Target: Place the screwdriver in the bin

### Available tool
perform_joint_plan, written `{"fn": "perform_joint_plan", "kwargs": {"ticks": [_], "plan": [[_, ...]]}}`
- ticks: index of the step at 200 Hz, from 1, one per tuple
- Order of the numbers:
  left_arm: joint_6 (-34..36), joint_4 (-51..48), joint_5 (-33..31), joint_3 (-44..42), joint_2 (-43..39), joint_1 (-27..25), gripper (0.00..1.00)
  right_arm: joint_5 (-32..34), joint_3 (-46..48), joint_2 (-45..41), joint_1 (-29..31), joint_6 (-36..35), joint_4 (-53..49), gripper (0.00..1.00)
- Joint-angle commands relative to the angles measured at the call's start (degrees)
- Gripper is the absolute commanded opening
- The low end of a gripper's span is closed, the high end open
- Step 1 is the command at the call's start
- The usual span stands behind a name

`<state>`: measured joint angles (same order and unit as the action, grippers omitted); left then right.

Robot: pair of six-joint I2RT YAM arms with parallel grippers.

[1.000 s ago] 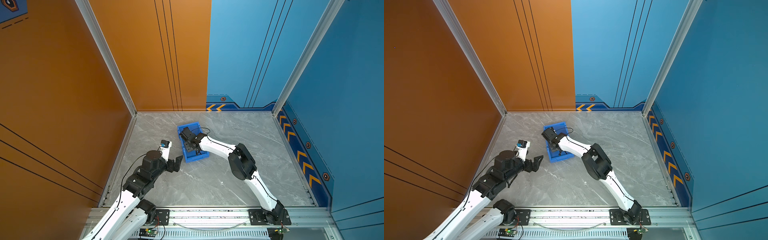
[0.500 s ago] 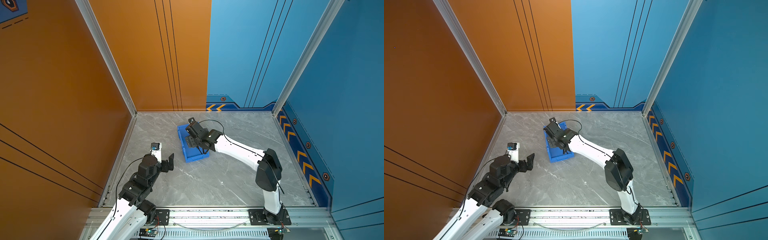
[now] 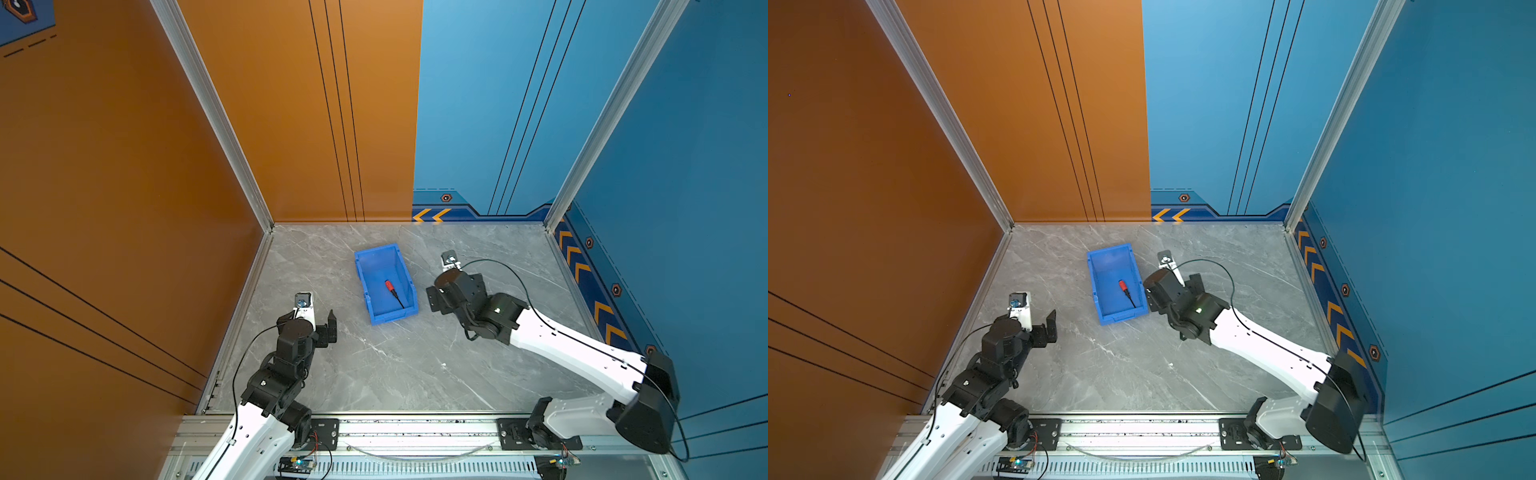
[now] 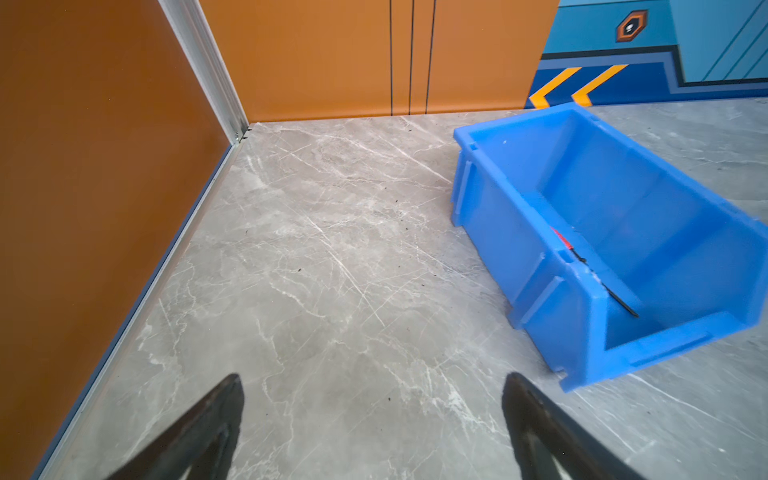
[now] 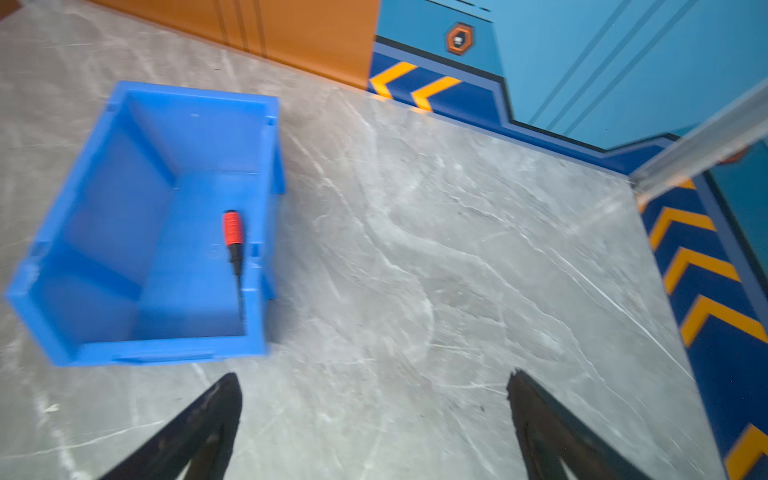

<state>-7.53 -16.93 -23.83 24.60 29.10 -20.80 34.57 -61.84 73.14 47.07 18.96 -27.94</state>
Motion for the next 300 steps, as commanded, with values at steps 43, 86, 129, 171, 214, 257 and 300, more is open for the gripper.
{"fn": "perform_joint_plan", "kwargs": {"ticks": [43, 86, 129, 171, 214, 257, 300], "plan": [[3.7, 11.3, 2.8, -3.7, 8.1, 10.3, 0.98, -3.3, 33.7, -30.7, -19.6, -10.1, 21.3, 1.00], [2.0, 22.7, 4.7, -7.3, 14.4, 14.9, 0.98, -13.0, 51.4, -43.8, -22.8, -24.6, 39.4, 1.00], [3.5, 31.9, 6.1, -8.1, 23.7, 16.3, 0.98, -14.7, 55.5, -38.6, -27.3, -24.7, 47.1, 1.00], [5.6, 41.3, 8.3, -6.4, 35.3, 16.7, 0.98, -18.1, 57.0, -22.6, -32.1, -22.8, 66.9, 1.00], [7.5, 57.4, 9.9, -5.4, 45.6, 17.5, 0.98, -16.1, 49.8, -3.9, -33.0, -26.5, 75.0, 1.00], [7.9, 69.2, 12.3, -6.0, 54.0, 18.0, 0.98, -22.7, 48.6, 6.5, -36.2, -25.6, 87.2, 1.00], [8.2, 74.1, 11.7, -5.0, 60.4, 18.0, 0.98, -18.5, 49.4, 11.2, -37.0, -23.3, 93.7, 1.00]]}}
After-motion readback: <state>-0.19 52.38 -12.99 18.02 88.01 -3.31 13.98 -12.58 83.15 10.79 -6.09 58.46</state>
